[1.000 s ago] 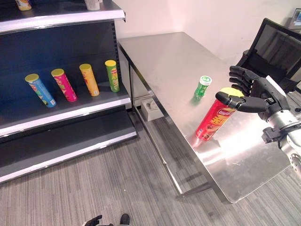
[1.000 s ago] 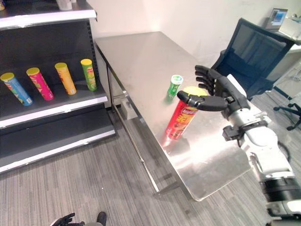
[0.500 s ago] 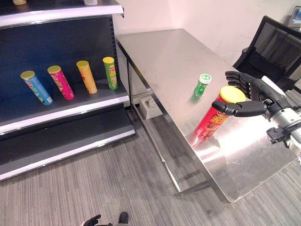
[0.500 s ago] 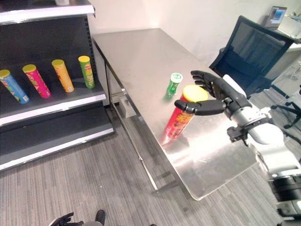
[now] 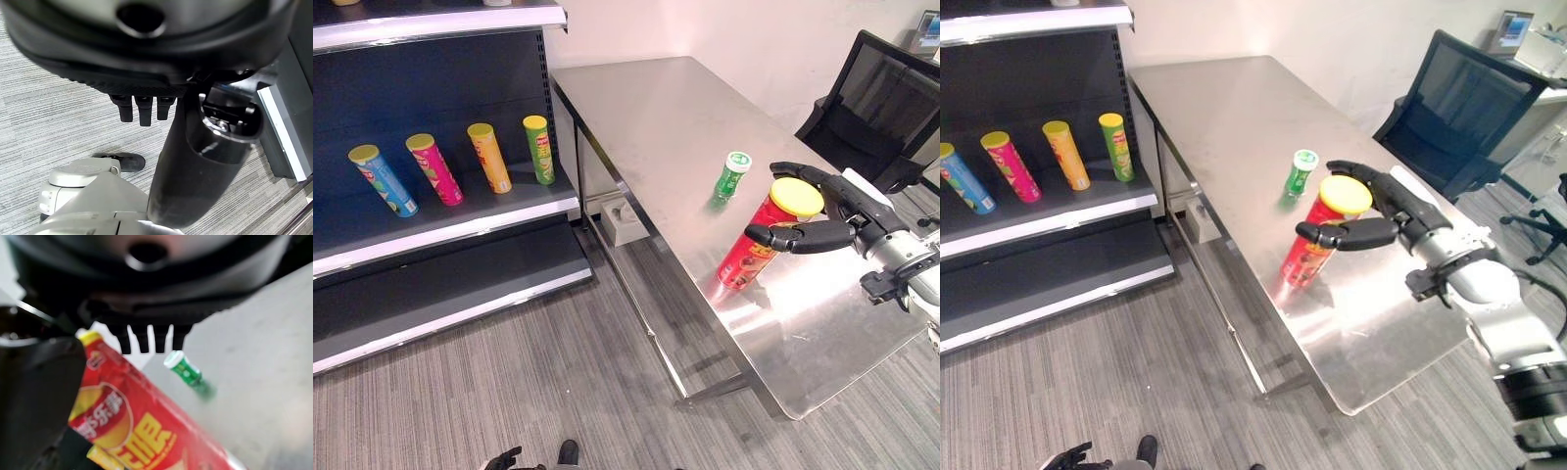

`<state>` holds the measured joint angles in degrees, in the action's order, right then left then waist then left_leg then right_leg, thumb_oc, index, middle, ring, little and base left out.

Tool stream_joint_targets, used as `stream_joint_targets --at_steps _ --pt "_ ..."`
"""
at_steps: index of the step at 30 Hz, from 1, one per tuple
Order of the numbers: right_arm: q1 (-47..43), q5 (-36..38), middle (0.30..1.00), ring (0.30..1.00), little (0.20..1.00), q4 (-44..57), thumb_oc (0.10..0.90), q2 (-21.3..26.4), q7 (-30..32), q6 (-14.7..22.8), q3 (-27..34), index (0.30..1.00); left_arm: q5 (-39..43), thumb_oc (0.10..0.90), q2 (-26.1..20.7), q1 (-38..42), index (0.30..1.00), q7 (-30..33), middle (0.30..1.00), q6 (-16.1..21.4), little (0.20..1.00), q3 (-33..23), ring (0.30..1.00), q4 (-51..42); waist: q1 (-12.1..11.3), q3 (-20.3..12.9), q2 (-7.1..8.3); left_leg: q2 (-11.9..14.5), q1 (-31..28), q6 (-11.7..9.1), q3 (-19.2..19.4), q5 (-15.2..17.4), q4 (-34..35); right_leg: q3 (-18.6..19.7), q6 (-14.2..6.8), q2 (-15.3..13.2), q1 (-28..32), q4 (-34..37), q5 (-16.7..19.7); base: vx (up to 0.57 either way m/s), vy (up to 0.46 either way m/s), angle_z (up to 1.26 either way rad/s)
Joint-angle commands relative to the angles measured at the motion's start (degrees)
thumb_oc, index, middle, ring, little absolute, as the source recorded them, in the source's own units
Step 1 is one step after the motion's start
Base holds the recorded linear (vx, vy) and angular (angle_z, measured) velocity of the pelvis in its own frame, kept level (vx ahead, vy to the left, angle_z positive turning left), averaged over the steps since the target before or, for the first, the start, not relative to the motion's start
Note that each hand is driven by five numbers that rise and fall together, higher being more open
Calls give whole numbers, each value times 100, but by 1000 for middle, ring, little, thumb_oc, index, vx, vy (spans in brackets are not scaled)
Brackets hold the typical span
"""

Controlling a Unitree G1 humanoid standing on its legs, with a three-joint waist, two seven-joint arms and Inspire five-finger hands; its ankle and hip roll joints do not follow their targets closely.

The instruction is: Put the goods on the table back onto the shelves and tidy them up.

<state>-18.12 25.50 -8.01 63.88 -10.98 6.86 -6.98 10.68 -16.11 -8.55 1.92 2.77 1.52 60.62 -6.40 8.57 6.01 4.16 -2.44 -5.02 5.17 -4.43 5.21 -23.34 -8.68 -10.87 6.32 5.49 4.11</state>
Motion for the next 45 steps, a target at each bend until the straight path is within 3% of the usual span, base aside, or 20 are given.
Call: stream_joint_targets --at_steps 1,2,3,8,16,20,23,27,29,31,32,34,36,38,39,41,44,45 --pt "-1066 79 900 900 900 317 800 298 321 374 -120 900 -97 800 -16 73 900 -37 900 222 900 292 900 140 -169 -319 49 134 -200 -88 250 499 -21 -50 -311 -116 191 -49 -116 0 0 0" --pt "-1063 75 900 900 900 314 800 252 355 381 -105 900 -94 800 -11 67 900 -31 900 222 900 287 900 139 -176 -315 47 130 -200 -85 245 499 -21 -45 -310 -114 191 -49 -118 0 0 0" --pt "-1104 2 300 300 300 295 400 144 467 411 -89 300 -85 800 -15 76 900 -11 900 218 900 286 900 145 -198 -299 48 130 -199 -81 241 497 -21 -48 -308 -115 192 -49 -113 0 0 0" --pt "-1108 -88 300 300 300 334 400 -18 520 388 -90 300 -75 800 -34 55 900 18 900 199 900 240 900 141 -239 -305 31 128 -237 -66 228 518 -21 -29 -297 -104 206 -49 -138 0 0 0" --pt "-842 -367 300 300 300 551 400 -102 841 426 410 300 -83 800 -124 6 900 93 900 190 900 48 900 52 -243 -342 -14 190 -276 -96 176 501 -21 1 -241 -34 247 -49 -244 -12 -56 0" --pt "-758 -538 300 300 300 1027 400 -702 1446 650 1154 300 160 800 -169 -101 900 131 900 184 900 -154 900 -133 -391 -305 -110 343 -85 -187 -114 308 -21 -24 -114 155 221 -49 -431 -47 -197 16" --pt "-987 -789 300 300 300 1368 400 -1236 1978 818 1313 300 282 800 -208 -130 900 209 900 192 900 -196 900 -308 -595 -196 -211 422 191 -290 -418 77 -21 -97 -25 301 135 -49 -542 -85 -141 42" --pt "-1153 -988 300 300 300 1536 400 -1379 2172 847 1290 300 375 800 -195 -160 900 256 900 206 900 -194 900 -483 -718 -27 -308 410 451 -320 -604 -55 -71 -233 -4 326 78 -49 -562 -114 -41 37" --pt "-1137 -1105 300 300 300 1642 400 -1389 2257 839 1350 300 422 800 -180 -131 900 265 900 195 900 -129 900 -605 -777 183 -380 451 767 -400 -527 -134 -328 -484 -2 248 100 -49 -582 -199 56 55" --pt "-996 -1415 300 300 300 1681 400 -1304 2296 734 1348 300 353 800 -149 -143 900 248 900 211 900 -83 900 -686 -758 251 -411 738 751 -448 -385 -134 -383 -751 -57 67 98 -49 -422 -128 274 107" --pt "-881 -1619 300 300 300 1646 400 -1133 2313 680 1363 300 314 800 -163 -128 900 289 900 237 900 -90 900 -677 -654 258 -395 1148 659 -526 -273 -252 -366 -908 -135 -126 123 -49 -308 -84 432 92" --pt "-650 -1706 300 300 300 1597 400 -921 2284 594 1460 300 257 800 -199 -139 900 337 900 268 900 -83 900 -708 -445 167 -460 1686 539 -728 -57 -618 -139 -1071 -275 -376 154 -53 -202 -5 547 79" --pt "-316 -1783 300 300 300 1460 400 -812 2280 523 1637 300 66 800 -297 -77 900 327 900 228 900 -51 900 -646 -258 -42 -552 1855 479 -856 389 -458 -41 -1194 -493 -643 253 -88 -100 64 573 102" --pt "-105 -1835 300 300 300 1500 400 -837 2276 456 1817 300 4 800 -320 -74 900 308 900 180 900 -53 900 -645 -252 -123 -558 1739 487 -837 443 -362 -36 -1233 -555 -792 253 -95 16 57 485 79" --pt "192 -1985 300 300 300 1615 400 -977 2275 412 2090 300 -112 800 -389 52 900 303 900 148 900 -42 900 -547 -244 -176 -533 1481 512 -775 498 -189 -90 -1411 -632 -1197 301 -182 310 86 624 56" --pt "212 -2179 300 300 300 1620 400 -1082 2335 343 2050 300 -253 800 -508 148 900 333 900 150 900 -32 900 -475 -300 -160 -405 1034 502 -495 590 132 -201 -1497 -632 -1790 207 -512 857 51 551 63" --pt "140 -2236 300 300 300 1645 400 -1214 2308 280 1873 300 -329 800 -647 185 900 388 900 120 900 -81 900 -527 -282 -123 -367 701 343 -267 721 297 -122 -1441 -632 -2071 64 -995 899 40 328 31" --pt "162 -2241 300 300 300 1682 400 -1278 2290 266 1829 300 -309 800 -705 197 900 409 900 94 900 -89 900 -595 -205 -65 -370 547 294 -156 704 324 -87 -1176 -579 -2014 -61 -1367 816 81 445 -2"
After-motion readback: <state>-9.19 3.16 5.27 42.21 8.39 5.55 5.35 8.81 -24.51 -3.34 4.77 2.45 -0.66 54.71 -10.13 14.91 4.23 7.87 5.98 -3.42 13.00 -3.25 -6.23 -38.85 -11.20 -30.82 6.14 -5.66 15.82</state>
